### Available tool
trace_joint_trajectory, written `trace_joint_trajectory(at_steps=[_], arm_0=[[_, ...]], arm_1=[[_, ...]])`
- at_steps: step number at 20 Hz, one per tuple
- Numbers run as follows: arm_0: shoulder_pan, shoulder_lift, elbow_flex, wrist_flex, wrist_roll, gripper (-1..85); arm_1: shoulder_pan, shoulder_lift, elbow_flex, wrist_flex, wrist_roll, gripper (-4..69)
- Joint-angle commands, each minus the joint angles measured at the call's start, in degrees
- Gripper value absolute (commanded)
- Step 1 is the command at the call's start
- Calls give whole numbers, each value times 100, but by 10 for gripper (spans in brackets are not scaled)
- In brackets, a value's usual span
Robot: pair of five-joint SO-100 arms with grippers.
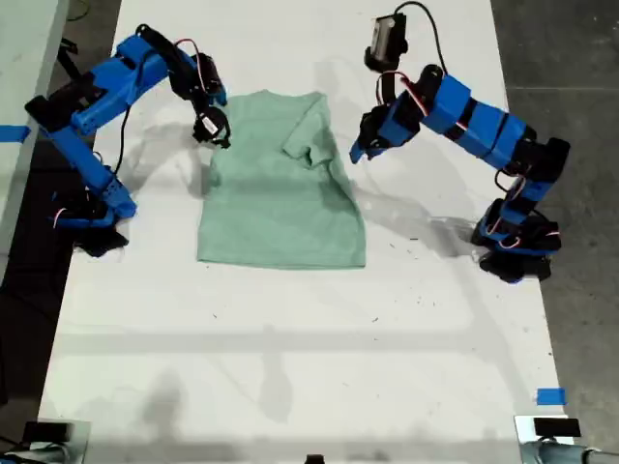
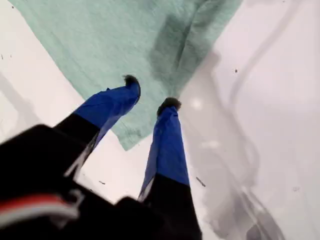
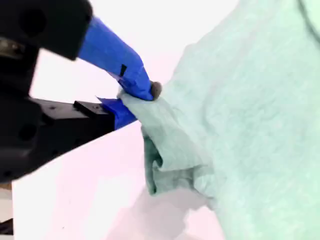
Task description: Fold t-shirt
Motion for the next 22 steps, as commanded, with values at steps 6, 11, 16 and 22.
trace_joint_trajectory(at_steps=[6,11,16,22], arm_0=[[1011,-2830,-3480,-220,-791,0],[923,-3234,-3788,-703,-896,0],[1477,-2856,-3806,-448,26,267],[1723,-246,-2716,1169,325,271]], arm_1=[[-88,1336,896,-220,290,121],[-123,2083,1951,-536,492,122],[-53,2505,2575,-791,519,123],[-88,2522,2821,-747,264,130]])
